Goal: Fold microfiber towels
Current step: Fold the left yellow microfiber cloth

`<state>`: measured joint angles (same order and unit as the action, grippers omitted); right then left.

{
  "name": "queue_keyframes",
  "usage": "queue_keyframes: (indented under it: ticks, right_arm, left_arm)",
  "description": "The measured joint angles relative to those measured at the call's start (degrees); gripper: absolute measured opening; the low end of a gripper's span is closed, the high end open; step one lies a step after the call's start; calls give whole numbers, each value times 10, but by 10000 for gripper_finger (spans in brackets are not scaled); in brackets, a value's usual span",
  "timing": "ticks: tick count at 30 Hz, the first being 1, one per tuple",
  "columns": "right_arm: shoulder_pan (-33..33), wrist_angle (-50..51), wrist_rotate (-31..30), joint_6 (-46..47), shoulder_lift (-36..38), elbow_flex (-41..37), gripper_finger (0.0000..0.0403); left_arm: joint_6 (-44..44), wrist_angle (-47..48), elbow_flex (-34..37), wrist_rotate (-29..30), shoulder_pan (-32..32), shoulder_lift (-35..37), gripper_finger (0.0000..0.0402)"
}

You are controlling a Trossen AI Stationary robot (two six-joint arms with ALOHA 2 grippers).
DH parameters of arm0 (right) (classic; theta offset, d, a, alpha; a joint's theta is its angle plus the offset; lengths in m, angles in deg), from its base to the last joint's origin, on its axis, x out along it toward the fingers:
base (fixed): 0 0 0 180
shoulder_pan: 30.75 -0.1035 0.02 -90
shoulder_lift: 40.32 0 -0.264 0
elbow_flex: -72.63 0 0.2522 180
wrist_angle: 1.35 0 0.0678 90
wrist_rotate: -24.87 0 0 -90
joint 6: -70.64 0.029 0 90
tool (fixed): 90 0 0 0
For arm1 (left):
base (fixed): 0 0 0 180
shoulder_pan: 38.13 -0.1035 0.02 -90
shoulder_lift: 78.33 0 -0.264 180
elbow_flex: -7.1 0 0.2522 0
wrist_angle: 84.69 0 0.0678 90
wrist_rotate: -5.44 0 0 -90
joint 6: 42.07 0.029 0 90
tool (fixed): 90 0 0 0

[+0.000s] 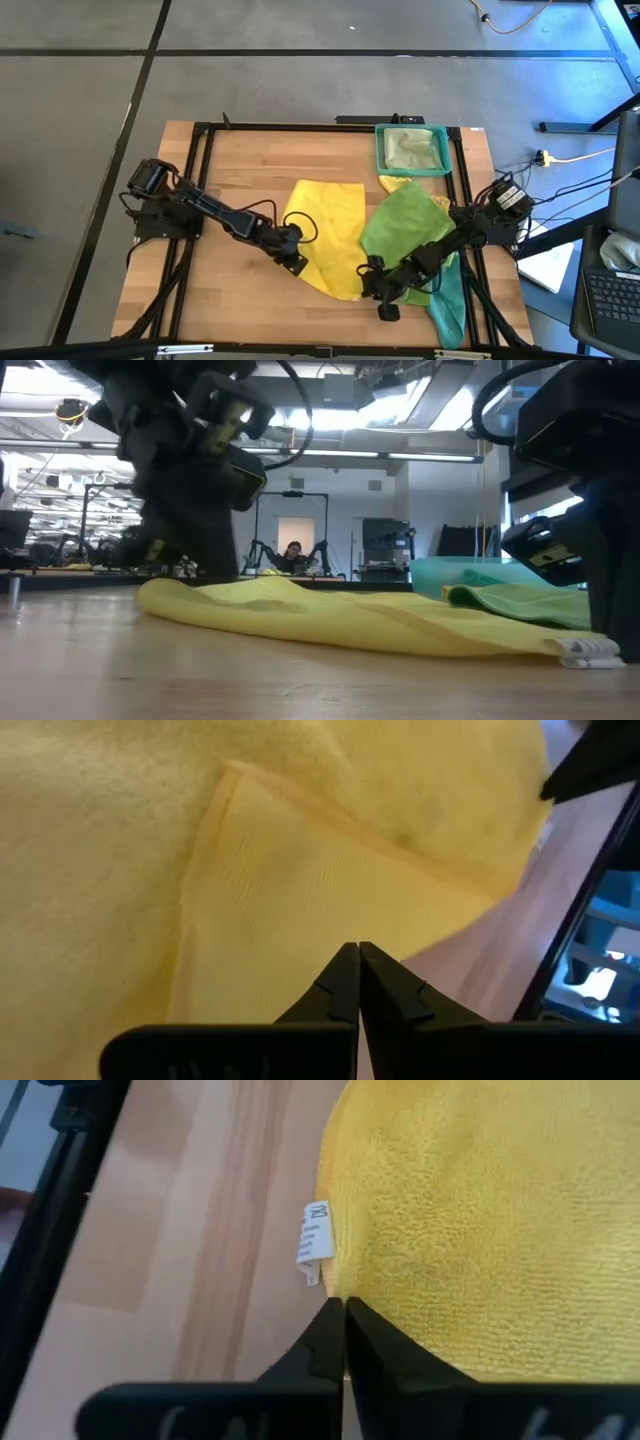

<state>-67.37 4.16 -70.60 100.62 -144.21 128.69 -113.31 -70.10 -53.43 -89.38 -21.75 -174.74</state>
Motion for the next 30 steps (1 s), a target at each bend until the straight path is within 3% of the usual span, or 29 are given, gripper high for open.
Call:
queue_keyframes:
  ticks: [7, 15, 21, 30]
  right_arm:
    - [4, 18, 23, 15, -2, 21, 5]
    - [4, 23, 25, 14, -2, 23, 4]
    - [4, 23, 24, 22, -2, 23, 4]
    - [4, 21, 23, 44, -2, 23, 4]
  left_arm:
    - [3, 36, 0, 27, 7, 20, 0]
    - [107, 49, 0, 28, -32, 24, 9]
    - [224, 62, 0, -8, -54, 24, 73]
    - [234, 110, 0, -69, -62, 0, 175]
